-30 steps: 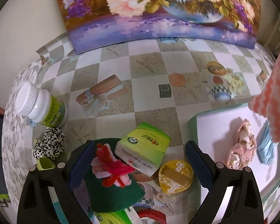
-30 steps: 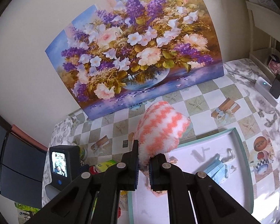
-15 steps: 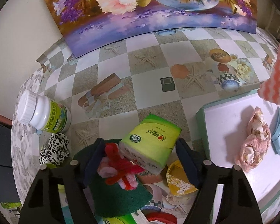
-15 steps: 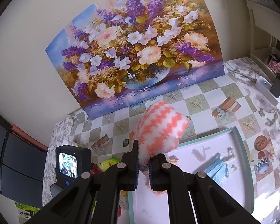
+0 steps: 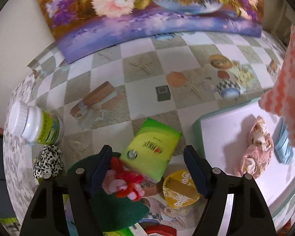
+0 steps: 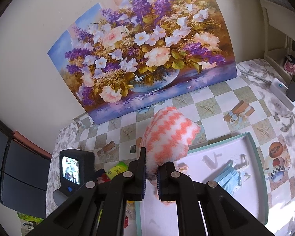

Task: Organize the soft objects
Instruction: 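Lift the zigzag cloth with the right gripper while the left gripper grasps the green tissue pack, then place the tissue pack and zigzag cloth into the tray and release both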

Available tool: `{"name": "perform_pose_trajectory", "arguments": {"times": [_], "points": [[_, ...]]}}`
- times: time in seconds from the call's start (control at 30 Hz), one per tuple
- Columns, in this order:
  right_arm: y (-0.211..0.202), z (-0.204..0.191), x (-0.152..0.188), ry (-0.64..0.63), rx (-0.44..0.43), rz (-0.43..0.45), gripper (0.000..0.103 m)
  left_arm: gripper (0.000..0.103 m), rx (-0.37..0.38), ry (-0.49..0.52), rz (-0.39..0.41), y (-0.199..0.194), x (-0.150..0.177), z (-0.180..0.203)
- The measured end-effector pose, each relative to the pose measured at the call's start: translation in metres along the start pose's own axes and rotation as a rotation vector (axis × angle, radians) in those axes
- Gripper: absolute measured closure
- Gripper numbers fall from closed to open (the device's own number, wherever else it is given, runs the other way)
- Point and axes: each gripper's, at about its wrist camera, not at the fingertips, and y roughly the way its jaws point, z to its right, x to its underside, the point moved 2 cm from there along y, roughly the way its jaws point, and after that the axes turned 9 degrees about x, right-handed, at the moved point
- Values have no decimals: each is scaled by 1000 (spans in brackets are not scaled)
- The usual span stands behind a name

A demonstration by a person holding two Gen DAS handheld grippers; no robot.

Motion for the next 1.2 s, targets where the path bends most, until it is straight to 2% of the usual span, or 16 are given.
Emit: {"name": "perform_pose_trajectory", "arguments": {"times": [0.17, 0.3, 0.37, 0.4, 0.43, 0.47, 0.5, 0.6, 0.7, 0.9, 1.03, 1.2], "points": [[-5, 3, -2, 6, -16, 8, 95, 27, -73, 89, -66, 18, -6, 9], [-6, 5, -2, 13, -25, 7, 95, 27, -86, 130, -125, 33, -8, 9], [-6, 6, -3, 13, -24, 9, 95, 27, -66, 132, -123, 34, -12, 8], [-6, 6, -3, 16, -25, 9, 95, 29, -47, 129, -130, 35, -13, 7], [-6, 7, -3, 18, -26, 9, 95, 35, -32, 126, -138, 35, -14, 6], [-6, 8, -3, 20, -26, 9, 95, 46, -16, 125, -144, 35, -15, 6], [-6, 9, -3, 23, -26, 8, 95, 50, 10, 124, -146, 35, -16, 6], [-8, 11, -3, 29, -26, 9, 95, 50, 16, 124, -151, 34, -18, 4], [-12, 14, -4, 32, -25, 16, 95, 51, -8, 89, -118, 23, -23, -5], [-23, 27, -5, 48, 4, 36, 94, 51, -18, 24, 78, -46, -28, -4], [-28, 46, -4, 86, 28, 40, 94, 51, 91, -25, 156, -76, -20, 22], [-41, 70, -6, 125, 66, 68, 94, 51, 159, -39, 143, -70, -12, 63]]}}
